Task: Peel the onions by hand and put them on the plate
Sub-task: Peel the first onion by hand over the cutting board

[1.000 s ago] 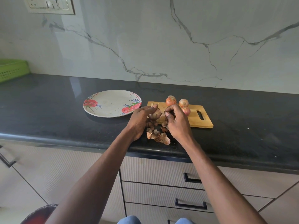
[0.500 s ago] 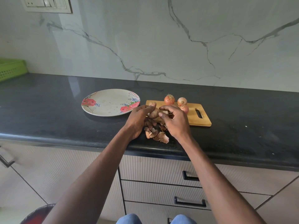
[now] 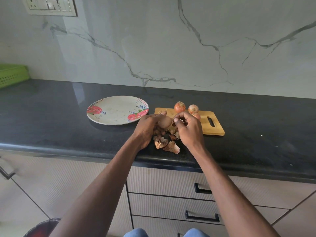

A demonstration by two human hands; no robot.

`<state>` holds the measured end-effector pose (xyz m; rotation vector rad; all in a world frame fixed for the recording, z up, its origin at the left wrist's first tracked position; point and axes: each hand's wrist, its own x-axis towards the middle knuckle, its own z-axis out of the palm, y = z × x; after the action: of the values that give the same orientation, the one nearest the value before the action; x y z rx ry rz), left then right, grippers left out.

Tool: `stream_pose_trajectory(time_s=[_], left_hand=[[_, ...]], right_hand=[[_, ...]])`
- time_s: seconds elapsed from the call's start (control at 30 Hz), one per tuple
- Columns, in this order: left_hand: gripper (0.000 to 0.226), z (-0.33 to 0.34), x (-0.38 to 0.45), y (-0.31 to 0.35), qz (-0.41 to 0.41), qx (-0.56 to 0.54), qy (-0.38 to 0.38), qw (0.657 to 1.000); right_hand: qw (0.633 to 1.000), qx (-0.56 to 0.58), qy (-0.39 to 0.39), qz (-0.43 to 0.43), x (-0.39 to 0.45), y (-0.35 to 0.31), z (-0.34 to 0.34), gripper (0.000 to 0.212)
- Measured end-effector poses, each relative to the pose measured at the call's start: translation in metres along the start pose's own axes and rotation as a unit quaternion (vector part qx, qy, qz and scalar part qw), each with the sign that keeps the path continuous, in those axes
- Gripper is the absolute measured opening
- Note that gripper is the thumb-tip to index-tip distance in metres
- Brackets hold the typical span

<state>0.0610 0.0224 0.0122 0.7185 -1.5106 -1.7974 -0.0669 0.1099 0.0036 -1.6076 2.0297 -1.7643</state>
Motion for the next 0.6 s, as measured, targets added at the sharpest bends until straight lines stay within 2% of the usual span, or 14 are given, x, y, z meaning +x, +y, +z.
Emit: stream_pose_trajectory(time_s=[0.23,0.5,0.6], left_hand=[[0.021,-0.001,0.0015,-0.0006,0.005,-0.032,0.006,0.999],[0.026,-0.0021,0.0026,-0.0011,-0.002,-0.035,0.01,0.999],[0.025,-0.0022,0.0027,-0.0003,-0.005,-0.033,0.006,0.999]], right_hand=[[1.0,0.02,0.01,0.015,-0.0011,-0.0014,-0.0007,0.009],[0.998,0.032,0.054,0.018,-0.0017,0.0052,-0.0006,0.015],[0.998,0.015,0.049,0.023,-0.0013,0.0024,-0.0017,0.013]])
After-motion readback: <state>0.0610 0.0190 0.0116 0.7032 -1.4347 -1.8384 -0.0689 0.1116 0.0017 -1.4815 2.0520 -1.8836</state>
